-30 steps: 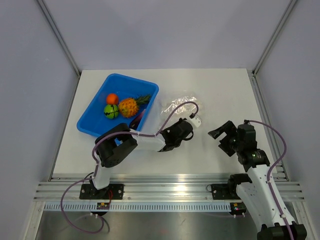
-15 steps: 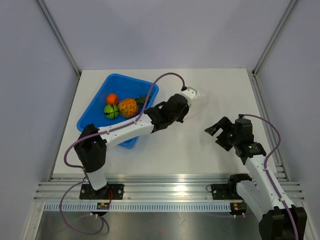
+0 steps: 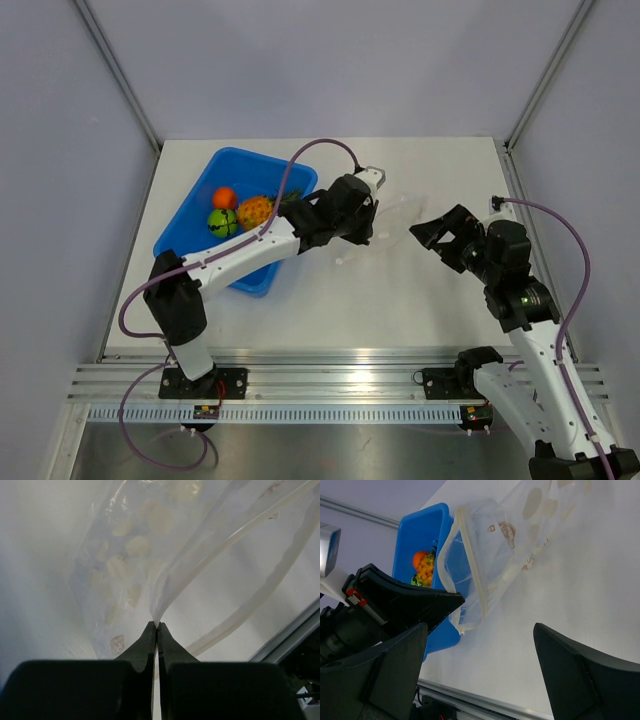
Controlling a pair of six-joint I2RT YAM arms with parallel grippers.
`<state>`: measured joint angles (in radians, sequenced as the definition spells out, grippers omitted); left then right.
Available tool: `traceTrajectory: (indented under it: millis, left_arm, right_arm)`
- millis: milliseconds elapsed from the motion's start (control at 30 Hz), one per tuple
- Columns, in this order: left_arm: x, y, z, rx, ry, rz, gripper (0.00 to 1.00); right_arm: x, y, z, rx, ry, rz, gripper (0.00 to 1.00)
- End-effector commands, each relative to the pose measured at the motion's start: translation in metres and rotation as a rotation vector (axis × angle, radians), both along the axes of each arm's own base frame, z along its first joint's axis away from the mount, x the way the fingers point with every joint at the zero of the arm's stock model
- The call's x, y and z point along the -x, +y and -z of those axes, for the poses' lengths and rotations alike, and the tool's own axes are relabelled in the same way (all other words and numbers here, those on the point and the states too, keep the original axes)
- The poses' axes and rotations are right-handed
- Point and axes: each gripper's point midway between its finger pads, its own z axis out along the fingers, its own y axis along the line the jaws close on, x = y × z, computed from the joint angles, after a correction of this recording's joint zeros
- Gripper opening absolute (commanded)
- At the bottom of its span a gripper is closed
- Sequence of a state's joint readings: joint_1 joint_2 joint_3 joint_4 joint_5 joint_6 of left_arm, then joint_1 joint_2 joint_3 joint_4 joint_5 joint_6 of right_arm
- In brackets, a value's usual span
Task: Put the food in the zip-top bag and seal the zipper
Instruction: Open the zipper of the food storage bag.
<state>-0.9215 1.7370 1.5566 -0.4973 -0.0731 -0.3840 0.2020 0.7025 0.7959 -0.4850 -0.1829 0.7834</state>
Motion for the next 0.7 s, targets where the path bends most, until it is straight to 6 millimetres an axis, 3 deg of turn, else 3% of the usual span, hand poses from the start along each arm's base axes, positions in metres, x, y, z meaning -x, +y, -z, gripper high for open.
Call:
traceTrajectory:
  millis: [0, 333, 600, 667]
  left_arm:
    - [0.004, -0.016, -0.035, 0.136, 0.034, 0.025, 0.00]
    - [0.009, -0.017, -0.045, 0.197, 0.075, 0.033, 0.00]
    - [0.013, -0.015, -0.058, 0.237, 0.083, 0.027, 0.00]
    - [0.012, -0.015, -0.062, 0.248, 0.076, 0.021, 0.00]
  right_arm:
    - [0.000, -0.003, -0.006, 0.054, 0.016, 0.013, 0.94]
    - [-0.013, 0.011, 0.011, 0.096, 0.075, 0.047, 0.88]
    - [-0.033, 0.026, 0.030, 0.092, 0.093, 0.042, 0.64]
    - [-0.034, 0.032, 0.034, 0.095, 0.097, 0.032, 0.62]
